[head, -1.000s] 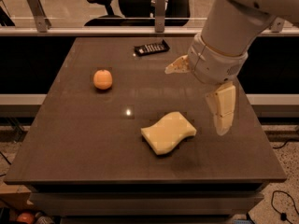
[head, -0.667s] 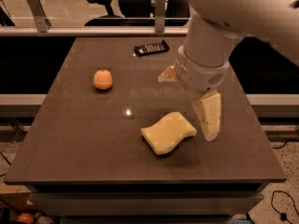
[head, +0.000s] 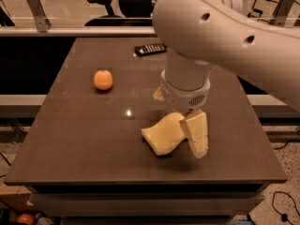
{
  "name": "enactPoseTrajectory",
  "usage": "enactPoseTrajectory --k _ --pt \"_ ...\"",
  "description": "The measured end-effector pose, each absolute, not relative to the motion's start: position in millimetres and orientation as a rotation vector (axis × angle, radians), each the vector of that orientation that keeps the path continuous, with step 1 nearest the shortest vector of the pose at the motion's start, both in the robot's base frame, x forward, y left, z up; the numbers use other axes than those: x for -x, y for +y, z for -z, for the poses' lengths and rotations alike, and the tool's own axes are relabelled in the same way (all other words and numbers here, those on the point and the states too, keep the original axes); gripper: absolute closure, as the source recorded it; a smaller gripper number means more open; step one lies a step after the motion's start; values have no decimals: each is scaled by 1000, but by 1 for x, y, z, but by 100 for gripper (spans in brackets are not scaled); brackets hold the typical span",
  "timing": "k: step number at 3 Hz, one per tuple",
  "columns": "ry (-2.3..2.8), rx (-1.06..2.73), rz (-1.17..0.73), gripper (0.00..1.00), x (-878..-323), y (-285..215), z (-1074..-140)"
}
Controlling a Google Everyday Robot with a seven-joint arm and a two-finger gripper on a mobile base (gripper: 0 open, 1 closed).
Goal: Move sponge near rxbar chocolate
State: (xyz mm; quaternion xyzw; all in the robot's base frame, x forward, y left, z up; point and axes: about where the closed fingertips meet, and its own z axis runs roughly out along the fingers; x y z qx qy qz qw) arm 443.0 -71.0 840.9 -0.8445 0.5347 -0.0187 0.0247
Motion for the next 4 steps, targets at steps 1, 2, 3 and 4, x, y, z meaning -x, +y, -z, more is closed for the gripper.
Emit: enactPoseTrajectory --k 1,2,3,4 --pt "1680 2587 53 0 -433 -66 -826" --pt "1680 2559 51 0 -429 -65 -816" --pt "1678 2558 55 19 -429 -65 -817" --pt "1676 2557 58 42 -429 -65 -817"
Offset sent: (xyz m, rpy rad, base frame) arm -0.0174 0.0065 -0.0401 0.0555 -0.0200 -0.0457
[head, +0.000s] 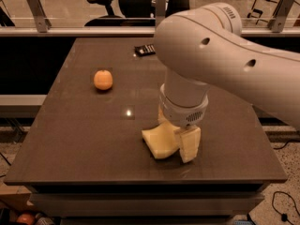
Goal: Move sponge near rxbar chocolate
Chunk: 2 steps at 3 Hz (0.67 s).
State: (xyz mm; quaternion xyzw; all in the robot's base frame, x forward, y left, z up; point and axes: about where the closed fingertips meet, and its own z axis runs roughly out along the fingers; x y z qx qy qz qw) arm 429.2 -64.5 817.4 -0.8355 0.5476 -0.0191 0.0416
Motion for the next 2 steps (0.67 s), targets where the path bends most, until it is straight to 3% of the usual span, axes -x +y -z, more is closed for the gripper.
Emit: enactPoseTrajectory --k 2 --pt "1675 2557 61 88 -429 -64 -823"
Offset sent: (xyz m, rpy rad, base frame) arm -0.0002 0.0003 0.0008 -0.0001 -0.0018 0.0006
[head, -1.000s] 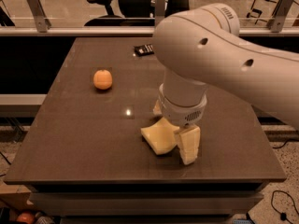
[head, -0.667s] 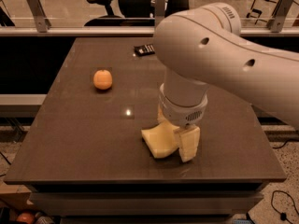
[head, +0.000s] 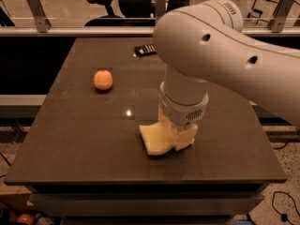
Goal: Move sponge near rxbar chocolate
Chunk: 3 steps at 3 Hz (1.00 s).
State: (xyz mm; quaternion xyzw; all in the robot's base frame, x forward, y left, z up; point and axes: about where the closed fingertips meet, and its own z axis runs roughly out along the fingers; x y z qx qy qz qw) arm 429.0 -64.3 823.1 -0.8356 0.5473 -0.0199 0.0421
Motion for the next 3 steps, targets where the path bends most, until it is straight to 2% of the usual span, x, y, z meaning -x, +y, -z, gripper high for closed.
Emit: enactPoseTrajectory --k 1,3 --pt "1673 2557 64 100 -429 -64 -824" --pt "1674 2566 60 100 -438 -76 -836"
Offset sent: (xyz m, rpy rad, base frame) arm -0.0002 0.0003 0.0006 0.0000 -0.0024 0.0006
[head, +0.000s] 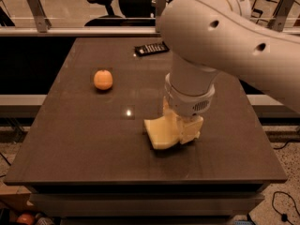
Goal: Move sponge near rxbar chocolate
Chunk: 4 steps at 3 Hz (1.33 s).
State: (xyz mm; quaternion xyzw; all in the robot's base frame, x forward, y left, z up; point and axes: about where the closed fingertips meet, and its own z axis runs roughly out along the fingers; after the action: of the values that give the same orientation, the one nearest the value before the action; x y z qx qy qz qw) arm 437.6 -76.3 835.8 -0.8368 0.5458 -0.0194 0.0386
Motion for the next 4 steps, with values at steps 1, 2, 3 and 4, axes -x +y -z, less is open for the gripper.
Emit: enactPoseTrajectory --k 1,2,3,4 --pt "1688 2576 44 100 -459 -95 -846" --pt "1703 2571 14 100 -487 -115 -854" --pt "1719 2548 1 100 -514 -131 -865" --pt "1737 2529 7 100 -540 -144 -877"
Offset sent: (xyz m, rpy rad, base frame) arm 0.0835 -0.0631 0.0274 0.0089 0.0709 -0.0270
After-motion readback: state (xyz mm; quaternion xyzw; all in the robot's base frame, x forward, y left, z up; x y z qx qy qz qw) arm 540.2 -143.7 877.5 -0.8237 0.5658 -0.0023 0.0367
